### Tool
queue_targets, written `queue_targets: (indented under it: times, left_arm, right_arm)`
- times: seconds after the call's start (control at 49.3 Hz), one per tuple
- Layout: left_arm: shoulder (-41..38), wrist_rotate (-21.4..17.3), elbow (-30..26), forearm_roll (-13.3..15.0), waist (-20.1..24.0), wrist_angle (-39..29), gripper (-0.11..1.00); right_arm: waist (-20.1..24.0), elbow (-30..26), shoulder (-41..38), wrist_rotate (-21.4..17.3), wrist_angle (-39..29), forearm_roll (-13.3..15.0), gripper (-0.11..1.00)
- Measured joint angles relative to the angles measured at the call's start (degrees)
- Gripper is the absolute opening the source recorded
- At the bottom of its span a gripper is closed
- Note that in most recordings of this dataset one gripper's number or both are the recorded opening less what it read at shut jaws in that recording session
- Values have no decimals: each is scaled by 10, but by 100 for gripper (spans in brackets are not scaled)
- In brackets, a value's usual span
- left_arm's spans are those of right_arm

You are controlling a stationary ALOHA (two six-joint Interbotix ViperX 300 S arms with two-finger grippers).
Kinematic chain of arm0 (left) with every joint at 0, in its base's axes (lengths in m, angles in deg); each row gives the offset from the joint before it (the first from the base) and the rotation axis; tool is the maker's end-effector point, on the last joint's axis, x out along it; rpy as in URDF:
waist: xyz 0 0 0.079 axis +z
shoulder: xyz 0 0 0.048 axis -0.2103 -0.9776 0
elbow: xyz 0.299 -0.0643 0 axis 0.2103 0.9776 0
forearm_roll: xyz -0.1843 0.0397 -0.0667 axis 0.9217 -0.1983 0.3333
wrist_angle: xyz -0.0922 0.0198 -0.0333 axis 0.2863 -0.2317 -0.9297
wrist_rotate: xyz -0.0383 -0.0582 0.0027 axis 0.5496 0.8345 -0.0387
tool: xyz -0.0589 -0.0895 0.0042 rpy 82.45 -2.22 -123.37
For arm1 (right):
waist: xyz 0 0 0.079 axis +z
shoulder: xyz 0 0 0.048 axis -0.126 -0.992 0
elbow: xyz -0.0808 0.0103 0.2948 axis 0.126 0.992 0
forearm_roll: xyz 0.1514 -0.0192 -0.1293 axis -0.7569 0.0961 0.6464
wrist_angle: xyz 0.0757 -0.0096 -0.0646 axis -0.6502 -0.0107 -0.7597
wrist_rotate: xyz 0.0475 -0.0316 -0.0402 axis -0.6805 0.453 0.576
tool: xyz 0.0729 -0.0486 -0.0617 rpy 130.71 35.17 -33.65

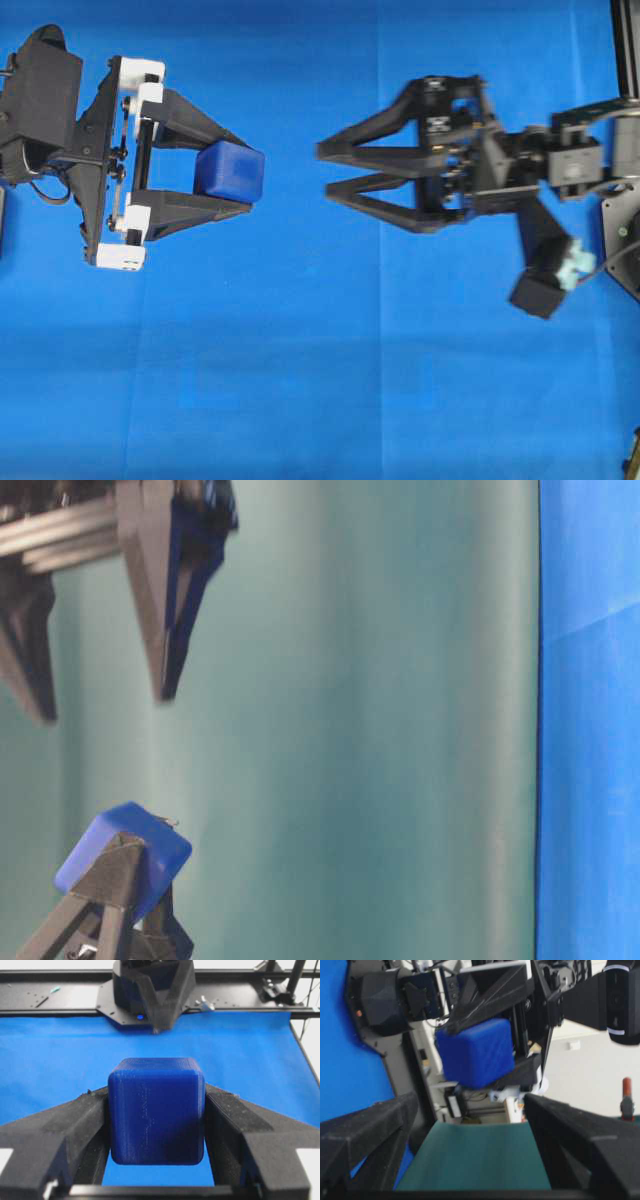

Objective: Handover the blue block to the right arm after grasping it with the left arm, then place it in the designated position.

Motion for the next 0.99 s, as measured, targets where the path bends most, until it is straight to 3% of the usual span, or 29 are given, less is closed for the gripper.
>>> queue_targets:
  times: [0.487,0.994]
  left_arm:
    - [3,1,0,0,0,0,46]
    - [6,1,0,0,1,0,46]
  right_arm:
    - [0,-113,-115,17,6,2,96]
    - [1,-152,-148,17,-5,3,96]
